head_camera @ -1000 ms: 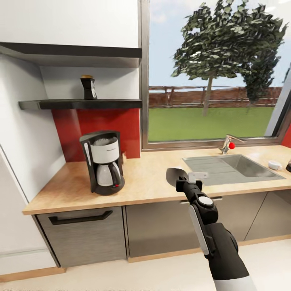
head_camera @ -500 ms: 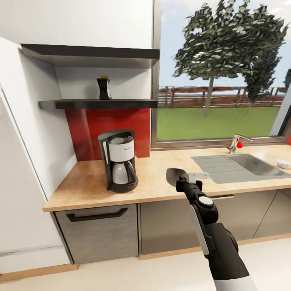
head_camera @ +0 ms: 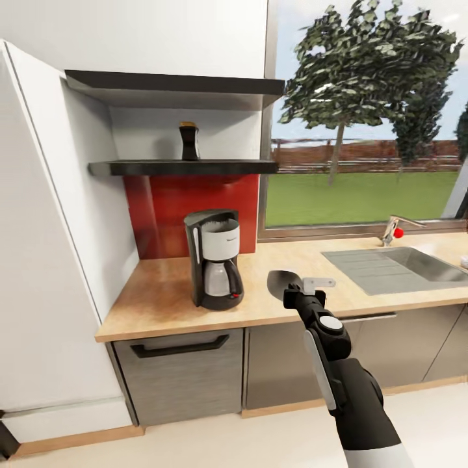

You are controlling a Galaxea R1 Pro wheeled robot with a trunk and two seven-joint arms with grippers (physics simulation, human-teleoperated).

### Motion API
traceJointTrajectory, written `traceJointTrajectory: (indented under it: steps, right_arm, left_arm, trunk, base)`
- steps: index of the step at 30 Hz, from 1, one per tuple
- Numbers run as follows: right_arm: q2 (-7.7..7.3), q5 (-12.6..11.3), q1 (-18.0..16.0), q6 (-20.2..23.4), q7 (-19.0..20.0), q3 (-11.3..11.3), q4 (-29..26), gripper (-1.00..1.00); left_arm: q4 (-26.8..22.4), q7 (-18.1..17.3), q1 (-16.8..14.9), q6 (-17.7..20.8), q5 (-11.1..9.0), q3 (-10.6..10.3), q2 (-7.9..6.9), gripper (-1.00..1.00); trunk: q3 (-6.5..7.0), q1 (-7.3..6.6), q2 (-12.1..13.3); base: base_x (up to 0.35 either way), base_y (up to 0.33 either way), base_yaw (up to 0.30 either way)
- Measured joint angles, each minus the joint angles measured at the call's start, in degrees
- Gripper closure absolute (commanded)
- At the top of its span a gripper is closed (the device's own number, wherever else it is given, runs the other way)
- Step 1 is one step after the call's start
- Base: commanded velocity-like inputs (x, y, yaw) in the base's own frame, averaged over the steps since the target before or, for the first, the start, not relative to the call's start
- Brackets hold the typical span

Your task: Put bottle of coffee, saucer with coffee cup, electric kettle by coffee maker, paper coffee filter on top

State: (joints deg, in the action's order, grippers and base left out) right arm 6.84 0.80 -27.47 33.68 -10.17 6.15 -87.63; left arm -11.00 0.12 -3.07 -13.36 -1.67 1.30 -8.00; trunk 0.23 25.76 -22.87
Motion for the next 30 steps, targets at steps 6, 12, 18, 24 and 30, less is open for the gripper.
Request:
traceJointTrajectory:
  steps: [6,12,18,24,30]
  right_arm:
    - [0.0,-0.02,0.02,-0.06,0.01,0.01,0.04,1.0]
    - [0.01,-0.03,-0.01,-0.05,0.03,0.01,0.05,1.0]
    - [0.02,-0.03,-0.02,-0.06,0.05,0.08,0.05,1.0]
    - [0.02,-0.04,-0.02,-0.06,0.07,0.1,0.05,1.0]
    - [0.02,-0.02,-0.01,-0.06,0.06,0.1,0.05,1.0]
  left_arm:
    - [-0.1,0.0,0.0,0.0,0.0,0.0,-0.04,-1.0]
    - [-0.11,-0.03,0.07,-0.22,0.19,-0.08,-0.15,-1.0]
    - [0.03,-0.06,0.45,-0.26,0.31,-0.15,-0.51,-1.0]
    - [0.27,-0.06,0.6,-0.25,0.32,-0.12,-0.74,-1.0]
    - [0.31,-0.13,0.7,-0.31,0.32,-0.19,-0.75,-1.0]
  trunk:
    - [0.1,0.0,0.0]
    - [0.12,0.0,0.0]
    - [0.12,0.0,-0.01]
    - [0.12,0.0,0.0]
    - [0.12,0.0,0.0]
  base:
    - [0.0,0.308,-0.192]
    - [0.0,0.073,-0.031]
    - [0.0,0.006,-0.003]
    - [0.0,0.0,0.0]
    - [0.0,0.0,0.0]
